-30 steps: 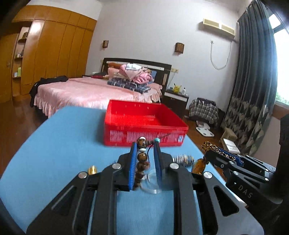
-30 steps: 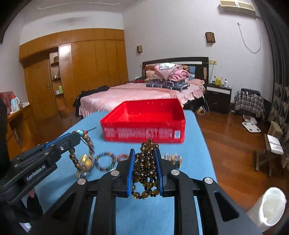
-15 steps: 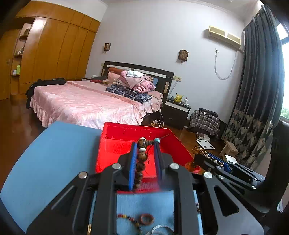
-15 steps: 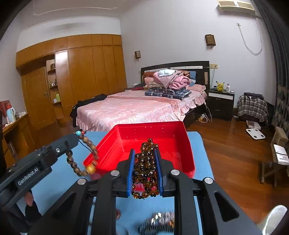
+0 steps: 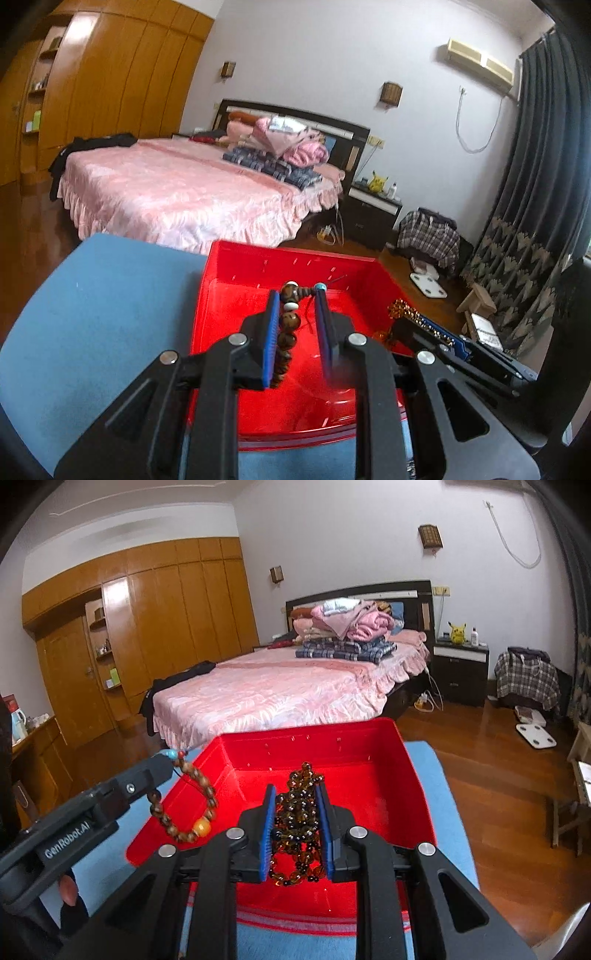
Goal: Organize jewelry
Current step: 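Carry the bracelet with the left tool into the red tin box while the right tool drops the necklace there, then lower the left tool onto the silver watch and close it, then grasp the silver bangles with the right tool while the left tool holds the watch, then carry the watch with the left tool into the red box while the right tool drops the bangles there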
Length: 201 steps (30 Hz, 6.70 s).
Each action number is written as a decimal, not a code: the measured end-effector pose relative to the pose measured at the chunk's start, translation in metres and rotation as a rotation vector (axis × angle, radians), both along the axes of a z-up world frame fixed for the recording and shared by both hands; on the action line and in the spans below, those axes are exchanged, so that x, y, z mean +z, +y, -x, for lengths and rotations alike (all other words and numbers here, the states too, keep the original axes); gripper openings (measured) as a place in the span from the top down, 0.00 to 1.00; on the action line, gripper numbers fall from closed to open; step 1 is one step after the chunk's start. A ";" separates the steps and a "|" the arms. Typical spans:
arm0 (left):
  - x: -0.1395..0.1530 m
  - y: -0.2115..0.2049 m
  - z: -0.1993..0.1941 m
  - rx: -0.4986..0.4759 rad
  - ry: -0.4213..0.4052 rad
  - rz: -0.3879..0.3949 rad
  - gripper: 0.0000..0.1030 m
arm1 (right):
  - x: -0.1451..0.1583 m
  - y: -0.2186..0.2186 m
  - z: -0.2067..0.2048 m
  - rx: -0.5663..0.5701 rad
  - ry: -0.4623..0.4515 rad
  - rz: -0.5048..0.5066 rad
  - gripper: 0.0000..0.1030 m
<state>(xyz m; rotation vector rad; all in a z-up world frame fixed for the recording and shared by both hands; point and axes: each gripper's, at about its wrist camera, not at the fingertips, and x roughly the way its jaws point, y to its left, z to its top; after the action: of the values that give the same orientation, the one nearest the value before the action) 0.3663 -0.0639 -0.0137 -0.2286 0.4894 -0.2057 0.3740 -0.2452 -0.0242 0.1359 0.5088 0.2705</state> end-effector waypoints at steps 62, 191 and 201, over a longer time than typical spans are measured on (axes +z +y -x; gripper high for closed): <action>-0.082 0.032 0.168 0.009 0.220 -0.119 0.70 | -0.046 0.004 0.185 0.005 0.083 0.071 0.05; 0.006 0.010 -0.004 -0.029 0.000 -0.011 0.70 | 0.000 0.011 -0.003 0.013 0.111 0.084 0.53; 0.020 0.027 0.013 -0.004 -0.034 -0.030 0.29 | 0.009 -0.003 0.018 -0.028 0.070 0.073 0.28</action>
<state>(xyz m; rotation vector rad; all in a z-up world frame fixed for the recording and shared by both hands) 0.3537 -0.0366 0.0065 -0.1947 0.4591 -0.2057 0.3559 -0.2487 -0.0151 0.0816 0.5852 0.2197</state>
